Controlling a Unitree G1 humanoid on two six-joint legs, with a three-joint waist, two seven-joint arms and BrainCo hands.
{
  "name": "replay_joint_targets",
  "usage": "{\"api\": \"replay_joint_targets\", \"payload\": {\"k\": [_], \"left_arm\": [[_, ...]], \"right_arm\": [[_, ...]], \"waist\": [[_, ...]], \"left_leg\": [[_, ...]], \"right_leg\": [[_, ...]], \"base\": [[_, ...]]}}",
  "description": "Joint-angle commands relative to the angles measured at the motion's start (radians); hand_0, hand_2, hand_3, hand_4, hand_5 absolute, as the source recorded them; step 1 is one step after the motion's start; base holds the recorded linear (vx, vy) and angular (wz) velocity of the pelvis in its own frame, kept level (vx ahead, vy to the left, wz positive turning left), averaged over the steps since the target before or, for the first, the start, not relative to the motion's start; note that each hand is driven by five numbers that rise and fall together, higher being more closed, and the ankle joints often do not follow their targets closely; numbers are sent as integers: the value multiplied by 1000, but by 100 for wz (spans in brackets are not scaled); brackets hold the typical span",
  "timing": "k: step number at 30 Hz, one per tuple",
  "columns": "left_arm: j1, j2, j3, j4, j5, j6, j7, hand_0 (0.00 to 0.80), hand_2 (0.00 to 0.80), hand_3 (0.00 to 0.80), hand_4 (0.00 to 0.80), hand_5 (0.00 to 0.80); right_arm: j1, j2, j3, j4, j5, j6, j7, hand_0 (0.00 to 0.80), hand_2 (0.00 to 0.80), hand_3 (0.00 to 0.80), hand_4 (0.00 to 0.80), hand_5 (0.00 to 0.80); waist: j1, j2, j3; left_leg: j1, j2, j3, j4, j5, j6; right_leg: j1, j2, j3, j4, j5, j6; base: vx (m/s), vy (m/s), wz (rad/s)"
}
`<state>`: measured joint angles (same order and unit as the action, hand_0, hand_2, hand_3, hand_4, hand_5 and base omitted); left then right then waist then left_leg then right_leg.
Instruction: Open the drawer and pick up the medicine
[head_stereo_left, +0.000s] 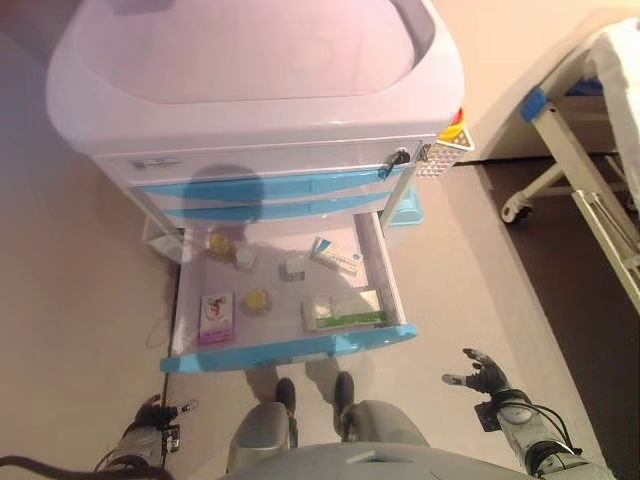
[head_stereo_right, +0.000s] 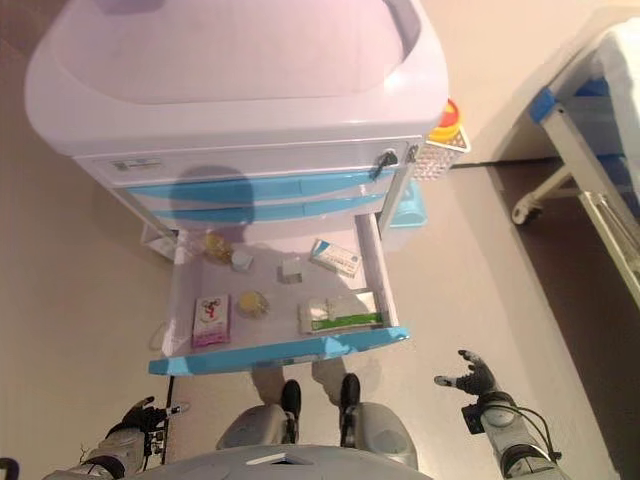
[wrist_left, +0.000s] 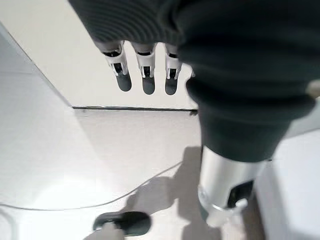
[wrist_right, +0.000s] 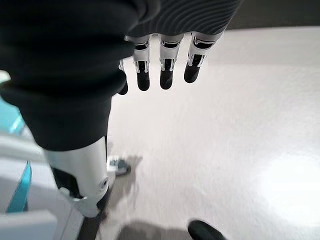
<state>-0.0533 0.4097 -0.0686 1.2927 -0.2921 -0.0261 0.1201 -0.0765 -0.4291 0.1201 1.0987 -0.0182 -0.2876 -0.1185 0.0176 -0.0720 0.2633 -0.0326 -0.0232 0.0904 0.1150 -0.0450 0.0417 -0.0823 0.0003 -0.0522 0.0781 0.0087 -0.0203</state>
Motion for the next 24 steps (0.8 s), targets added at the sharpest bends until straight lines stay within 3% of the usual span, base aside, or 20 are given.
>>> {"api": "replay_joint_targets", "payload": {"k": [1, 6, 11, 16, 24], "left_arm": [[15, 2, 35, 55, 52, 30, -30, 0, 0, 0, 0, 0], [56, -21, 46, 47, 45, 51, -67, 0, 0, 0, 0, 0], [87, -53, 59, 32, 39, 68, -78, 0, 0, 0, 0, 0], [85, -72, 46, 42, 77, 62, -89, 0, 0, 0, 0, 0], [70, -82, -37, 37, 167, 10, -51, 0, 0, 0, 0, 0]], "right_arm": [[-31, -80, -54, -139, 41, -21, -118, 0, 0, 0, 0, 0], [-7, -127, -121, -408, -6, 11, -206, 0, 0, 0, 0, 0], [44, -135, -141, -723, -103, 34, -183, 0, 0, 0, 0, 0], [79, -152, -124, -978, -115, -47, -56, 0, 0, 0, 0, 0], [80, -220, -13, -1286, -45, -165, 239, 0, 0, 0, 0, 0]], "waist": [[-25, -1, 18], [-46, -28, 24], [-65, -55, 26], [-74, -75, 24], [-62, -87, 8]], "left_leg": [[-37, -52, -8, -21, 0, 33], [-33, -46, 12, -36, -6, 35], [-38, -38, 33, -38, -11, 38], [-43, -34, 43, -47, -12, 38], [-54, -33, 28, -53, -10, 32]], "right_leg": [[-14, -39, 4, 19, 41, 79], [-24, -32, 16, 1, 65, 91], [-39, -31, 24, -4, 77, 101], [-44, -27, 29, -9, 77, 106], [-44, -29, 27, -1, 59, 108]], "base": [[-61, -29, -25], [-41, -18, -16], [-42, -15, -13], [-27, -17, -6], [-3, -4, 0]]}}
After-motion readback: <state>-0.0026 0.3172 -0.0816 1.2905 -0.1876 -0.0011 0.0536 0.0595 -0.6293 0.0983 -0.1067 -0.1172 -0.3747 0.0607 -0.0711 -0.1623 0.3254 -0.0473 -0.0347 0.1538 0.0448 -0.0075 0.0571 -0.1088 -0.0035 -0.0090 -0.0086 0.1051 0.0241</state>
